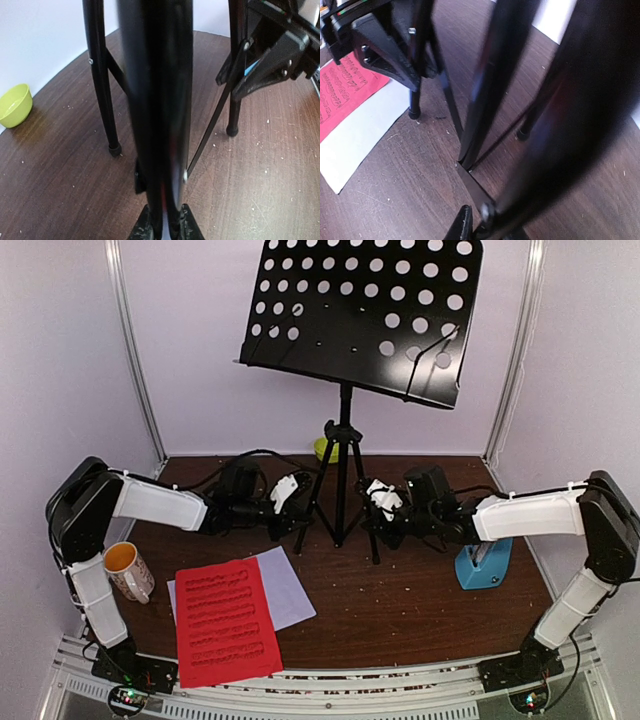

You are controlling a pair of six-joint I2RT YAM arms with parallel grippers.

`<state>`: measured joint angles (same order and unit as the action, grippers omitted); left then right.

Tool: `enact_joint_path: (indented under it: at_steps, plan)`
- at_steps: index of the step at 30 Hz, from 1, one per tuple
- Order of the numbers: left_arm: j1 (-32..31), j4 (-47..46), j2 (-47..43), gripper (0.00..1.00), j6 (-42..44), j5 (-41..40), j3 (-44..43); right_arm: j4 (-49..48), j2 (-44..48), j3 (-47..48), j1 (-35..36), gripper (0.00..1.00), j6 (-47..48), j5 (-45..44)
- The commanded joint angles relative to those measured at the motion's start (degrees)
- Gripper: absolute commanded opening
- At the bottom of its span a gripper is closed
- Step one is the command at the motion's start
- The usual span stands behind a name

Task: Set up the instrument practice props

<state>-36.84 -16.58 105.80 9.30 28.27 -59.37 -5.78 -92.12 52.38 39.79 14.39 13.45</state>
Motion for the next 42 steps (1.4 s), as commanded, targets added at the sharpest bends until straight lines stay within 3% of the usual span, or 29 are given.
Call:
enact_joint_path:
  at_steps: [1, 7, 21, 27, 42]
  plan:
    - [2.5, 4.5, -0.3, 0.0, 1.4, -4.8, 4.5, 6.3, 3.9, -3.7, -2.4, 0.0, -7.4, -8.9]
    - [2.4, 4.1, 1.5, 0.0, -0.7, -6.3, 3.7, 5.0, 2.8, -4.5, -0.8, 0.0, -8.5, -10.4]
    - [2.4, 8.7, 8.3, 0.0, -1.5, -13.9, -8.4, 4.8, -10.2, 9.6, -0.4, 0.0, -6.6, -17.5]
    - [3.1, 11.5, 10.5, 0.0, -1.8, -14.1, -13.1, 6.6, -13.6, 15.8, -1.2, 0.0, -5.6, -16.5]
    - [4.7, 11.4, 4.5, 0.0, 1.0, -8.9, -4.1, 7.4, -8.0, 7.9, -2.4, 0.0, -5.8, -9.7]
